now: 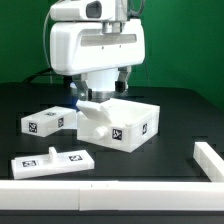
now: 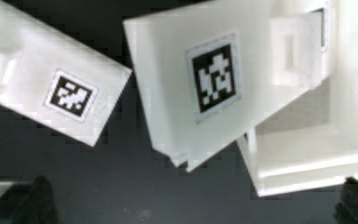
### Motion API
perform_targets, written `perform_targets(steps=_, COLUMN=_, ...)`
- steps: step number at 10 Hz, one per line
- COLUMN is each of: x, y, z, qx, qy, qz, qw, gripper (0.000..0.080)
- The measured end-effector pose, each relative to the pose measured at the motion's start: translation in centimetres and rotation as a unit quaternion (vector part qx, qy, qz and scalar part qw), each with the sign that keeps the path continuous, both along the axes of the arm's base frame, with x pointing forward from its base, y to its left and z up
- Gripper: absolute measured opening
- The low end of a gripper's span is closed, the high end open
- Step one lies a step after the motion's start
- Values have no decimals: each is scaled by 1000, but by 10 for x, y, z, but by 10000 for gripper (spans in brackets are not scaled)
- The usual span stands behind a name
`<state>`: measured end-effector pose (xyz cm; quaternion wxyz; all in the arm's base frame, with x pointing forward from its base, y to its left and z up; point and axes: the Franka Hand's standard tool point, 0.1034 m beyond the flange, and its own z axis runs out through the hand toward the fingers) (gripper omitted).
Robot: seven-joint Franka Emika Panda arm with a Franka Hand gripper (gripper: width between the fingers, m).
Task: Assemble cabinet
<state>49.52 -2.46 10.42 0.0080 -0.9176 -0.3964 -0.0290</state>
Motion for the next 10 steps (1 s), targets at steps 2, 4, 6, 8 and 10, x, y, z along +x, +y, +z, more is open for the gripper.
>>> perform_targets(steps=2, x=0, y=0, z=-1, qx=0, qy=1, qz=0, qw=1000, gripper=796)
perform_targets(steps=4, x=-1, y=0, z=-1, qx=0, qy=1, qz=0, qw=1000, gripper=796)
perform_targets(steps=6, x=0, y=0, z=-1, qx=0, qy=0, qz=0, qw=1000, gripper=796)
perform_targets(steps=8, x=0, y=2, z=-1, qx=-2, qy=-6, qz=-4, qw=1000, gripper=796)
perform_targets(steps=10, x=7, y=15, z=0, qx=-16, qy=-64, qz=-16, qw=998, gripper=796)
